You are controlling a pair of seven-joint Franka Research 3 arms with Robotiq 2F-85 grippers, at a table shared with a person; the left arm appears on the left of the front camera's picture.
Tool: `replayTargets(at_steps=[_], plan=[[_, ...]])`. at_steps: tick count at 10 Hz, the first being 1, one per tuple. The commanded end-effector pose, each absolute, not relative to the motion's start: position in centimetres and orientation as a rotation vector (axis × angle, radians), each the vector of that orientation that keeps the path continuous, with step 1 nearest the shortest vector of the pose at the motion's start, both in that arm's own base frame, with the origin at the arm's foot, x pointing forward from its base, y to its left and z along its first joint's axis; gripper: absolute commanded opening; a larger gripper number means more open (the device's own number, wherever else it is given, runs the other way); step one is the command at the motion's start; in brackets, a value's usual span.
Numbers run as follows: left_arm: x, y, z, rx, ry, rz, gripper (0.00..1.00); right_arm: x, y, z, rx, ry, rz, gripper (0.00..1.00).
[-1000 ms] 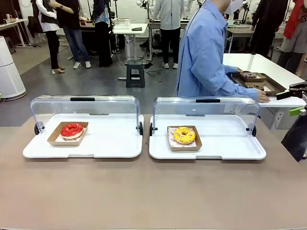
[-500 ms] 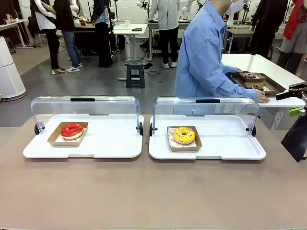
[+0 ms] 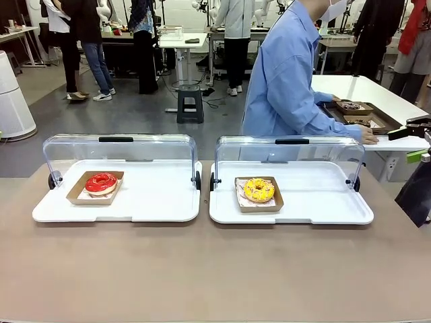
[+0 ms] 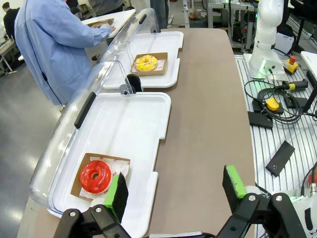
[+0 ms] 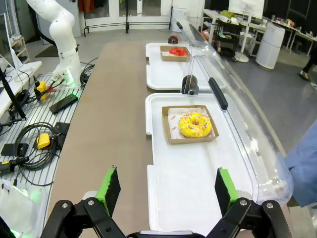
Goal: Provide the desired donut to the person.
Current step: Place the picked Paper togo box onto the Handle tray extended by the person.
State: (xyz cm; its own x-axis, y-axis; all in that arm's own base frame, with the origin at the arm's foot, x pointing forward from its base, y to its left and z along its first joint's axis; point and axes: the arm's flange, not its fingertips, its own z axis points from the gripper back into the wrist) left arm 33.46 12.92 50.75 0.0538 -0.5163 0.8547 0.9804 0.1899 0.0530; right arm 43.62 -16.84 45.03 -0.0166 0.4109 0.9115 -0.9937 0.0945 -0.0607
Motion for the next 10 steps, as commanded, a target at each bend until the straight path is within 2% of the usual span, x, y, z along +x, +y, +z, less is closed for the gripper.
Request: replayTargets(at_steps=[1, 10], plan=[[33.35, 12.99, 50.82, -0.677, -0.904, -1.271, 1.00, 43.49, -16.80, 44.80, 0.808, -0.973, 1.327, 1.00], [33.35, 12.99, 50.82, -0.677, -0.904, -1.271, 1.00, 43.49, -16.80, 44.80, 0.808, -0.973, 1.327, 1.00]])
